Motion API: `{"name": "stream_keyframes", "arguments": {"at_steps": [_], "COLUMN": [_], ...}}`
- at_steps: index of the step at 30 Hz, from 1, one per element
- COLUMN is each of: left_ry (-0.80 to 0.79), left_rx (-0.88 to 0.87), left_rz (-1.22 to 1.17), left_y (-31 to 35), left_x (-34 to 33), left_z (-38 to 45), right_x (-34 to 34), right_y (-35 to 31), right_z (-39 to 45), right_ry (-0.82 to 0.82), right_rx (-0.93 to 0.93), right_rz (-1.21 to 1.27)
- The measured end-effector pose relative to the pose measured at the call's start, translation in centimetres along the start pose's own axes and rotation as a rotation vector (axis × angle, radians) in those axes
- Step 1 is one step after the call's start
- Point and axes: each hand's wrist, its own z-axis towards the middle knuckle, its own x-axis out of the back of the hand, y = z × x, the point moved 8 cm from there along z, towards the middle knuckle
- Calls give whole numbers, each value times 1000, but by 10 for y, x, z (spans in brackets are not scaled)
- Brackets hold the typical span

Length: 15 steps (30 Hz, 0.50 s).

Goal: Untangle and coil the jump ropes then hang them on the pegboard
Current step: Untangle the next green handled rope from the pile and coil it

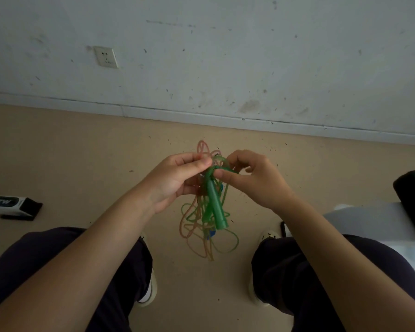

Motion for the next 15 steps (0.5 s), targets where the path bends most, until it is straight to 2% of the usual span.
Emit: {"name": "stream_keyframes", "arguments": {"at_steps": [3, 5, 6, 9, 10, 15], "left_ry": [48, 109, 133, 158, 159, 272], "left_rx": [-3, -6, -5, -1, 3, -56], "left_rz": [-20, -29, -35, -24, -7, 163], "left_y": [-2, -4, -5, -9, -11, -6], "left_x": [1, 4, 5, 3, 2, 13], "left_z": [1, 1, 2, 2, 2, 3], "right_x": [10, 17, 15, -9, -13, -8], "right_y": [4, -4, -7, -7, -6, 3], "right_z": [-2, -3, -3, -2, -3, 1], "right_ry": [156, 272, 254, 30, 3, 1], "right_rx": [-43, 19, 44, 14, 7, -55], "right_rz": [-125, -174, -164, -99, -95, 66]}}
